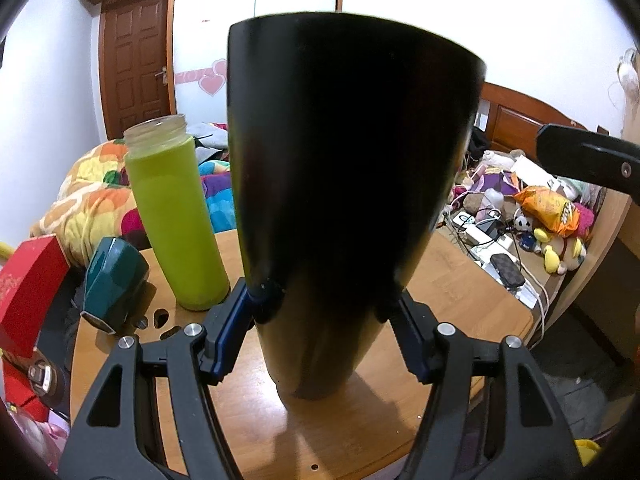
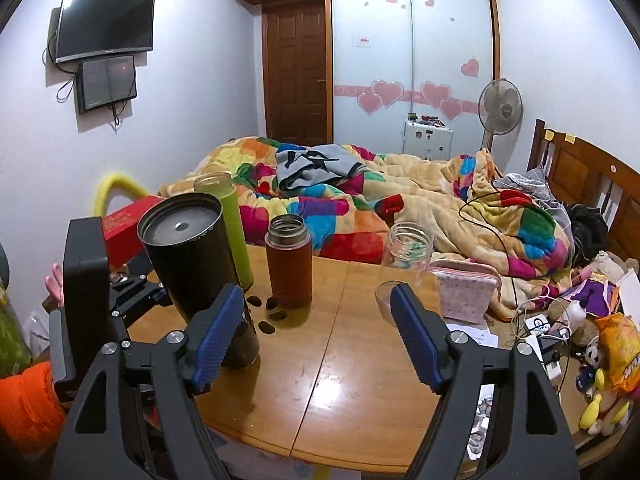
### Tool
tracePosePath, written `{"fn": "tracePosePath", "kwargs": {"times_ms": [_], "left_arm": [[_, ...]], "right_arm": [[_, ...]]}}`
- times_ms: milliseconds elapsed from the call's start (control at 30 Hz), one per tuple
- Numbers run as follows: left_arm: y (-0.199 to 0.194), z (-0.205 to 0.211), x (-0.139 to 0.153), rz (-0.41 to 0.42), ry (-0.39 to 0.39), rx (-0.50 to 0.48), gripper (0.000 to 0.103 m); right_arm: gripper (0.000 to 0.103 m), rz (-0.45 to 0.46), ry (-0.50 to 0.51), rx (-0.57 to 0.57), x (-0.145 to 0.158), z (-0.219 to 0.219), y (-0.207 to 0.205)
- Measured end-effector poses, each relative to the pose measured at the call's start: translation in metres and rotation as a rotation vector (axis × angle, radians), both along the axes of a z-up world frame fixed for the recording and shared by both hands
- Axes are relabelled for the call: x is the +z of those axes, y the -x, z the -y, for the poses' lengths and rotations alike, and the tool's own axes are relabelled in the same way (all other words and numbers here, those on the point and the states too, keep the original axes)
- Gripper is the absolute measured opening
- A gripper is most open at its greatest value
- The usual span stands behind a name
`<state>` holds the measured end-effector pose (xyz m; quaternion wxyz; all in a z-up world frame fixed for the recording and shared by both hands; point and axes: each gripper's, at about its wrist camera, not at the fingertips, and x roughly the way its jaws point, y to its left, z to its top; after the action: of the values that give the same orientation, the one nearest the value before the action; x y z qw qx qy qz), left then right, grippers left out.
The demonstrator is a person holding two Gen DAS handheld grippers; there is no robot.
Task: Flip cup upside down
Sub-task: 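Grasp the thermos body with the left gripper while the right gripper releases the base, then lower the thermos upright onto the table with the left gripper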
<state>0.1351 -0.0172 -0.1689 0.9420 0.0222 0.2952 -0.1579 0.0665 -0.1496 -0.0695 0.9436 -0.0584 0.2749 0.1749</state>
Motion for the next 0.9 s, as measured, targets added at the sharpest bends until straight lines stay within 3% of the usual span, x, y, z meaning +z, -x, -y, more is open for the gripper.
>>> {"fn": "tracePosePath", "kwargs": {"times_ms": [433,600,900], "left_arm": [[-0.005,-0.012,-0.002,-0.029,0.028,-0.003,0.063],[-0.002,-0.007,-0.002,-0.013,0.005,-0.021,0.061],[0.000,-0.010,-0.004,-0.022,0.017,-0.026,0.061]], "right_arm": [[0.073,-0.003,-0.014,-0.005,-0.002,-0.008,-0.005],[0.073,-0.007,-0.021,-0.003,-0.003,-0.009,-0.007],[0.073,-0.061,-0.053,0.032,-0.015,-0.018,-0.023]]}}
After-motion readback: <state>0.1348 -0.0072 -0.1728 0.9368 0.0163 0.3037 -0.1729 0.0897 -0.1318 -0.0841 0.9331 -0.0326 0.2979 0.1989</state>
